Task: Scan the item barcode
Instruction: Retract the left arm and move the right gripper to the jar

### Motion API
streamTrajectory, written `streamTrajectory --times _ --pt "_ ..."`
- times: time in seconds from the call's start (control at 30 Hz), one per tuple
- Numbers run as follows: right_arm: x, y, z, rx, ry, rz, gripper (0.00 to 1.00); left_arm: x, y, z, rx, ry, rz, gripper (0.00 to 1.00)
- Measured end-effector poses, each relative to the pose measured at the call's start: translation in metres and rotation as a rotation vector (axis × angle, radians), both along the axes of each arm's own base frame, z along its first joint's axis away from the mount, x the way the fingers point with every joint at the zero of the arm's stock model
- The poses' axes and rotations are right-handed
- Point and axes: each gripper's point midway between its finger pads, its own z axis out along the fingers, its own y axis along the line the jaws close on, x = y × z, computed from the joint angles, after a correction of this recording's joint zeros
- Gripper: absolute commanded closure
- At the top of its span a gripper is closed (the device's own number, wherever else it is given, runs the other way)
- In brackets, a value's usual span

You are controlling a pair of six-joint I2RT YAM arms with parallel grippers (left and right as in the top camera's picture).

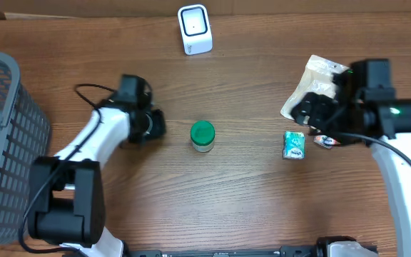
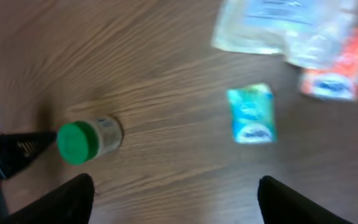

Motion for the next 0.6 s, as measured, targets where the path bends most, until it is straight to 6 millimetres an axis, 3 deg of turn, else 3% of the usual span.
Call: streamTrajectory --times 0.03,0.1,0.17,0.27,0.33,0.37,0.4,0.43,0.53,0.6 --pt "0.002 0.005 -0.002 0.0 -0.003 0.018 0.08 0.002 0.007 0.006 0.002 0.006 0.017 0.96" --pt "0.013 0.036 -0.008 0.013 -0.021 0.103 0.0 0.008 0.023 0.023 0.006 0.009 0.043 0.96" --pt "0.02 0.059 -0.013 0.016 -0.038 0.156 0.0 0.013 0.036 0.043 0.018 -0.009 0.057 0.96" --pt "0.028 0.109 -0.03 0.008 -0.046 0.27 0.0 0.026 0.066 0.095 0.07 -0.1 0.087 0.95" --pt "0.032 0.133 -0.04 -0.001 -0.061 0.317 0.0 0.035 0.08 0.125 0.1 -0.177 0.093 0.76" --pt "0.035 0.146 -0.046 -0.002 -0.069 0.34 0.0 0.04 0.087 0.143 0.122 -0.231 0.097 0.36" --pt "0.035 0.157 -0.052 -0.006 -0.07 0.36 0.0 0.044 0.096 0.165 0.147 -0.293 0.101 0.1" --pt "0.037 0.168 -0.056 -0.006 -0.079 0.377 0.0 0.046 0.101 0.178 0.165 -0.331 0.104 0.0" --pt "0.043 0.196 -0.074 -0.042 -0.115 0.42 0.0 0.048 0.112 0.205 0.208 -0.405 0.123 0.0" --pt "0.04 0.212 -0.095 -0.098 -0.117 0.464 0.0 0.049 0.118 0.212 0.24 -0.426 0.132 0.0"
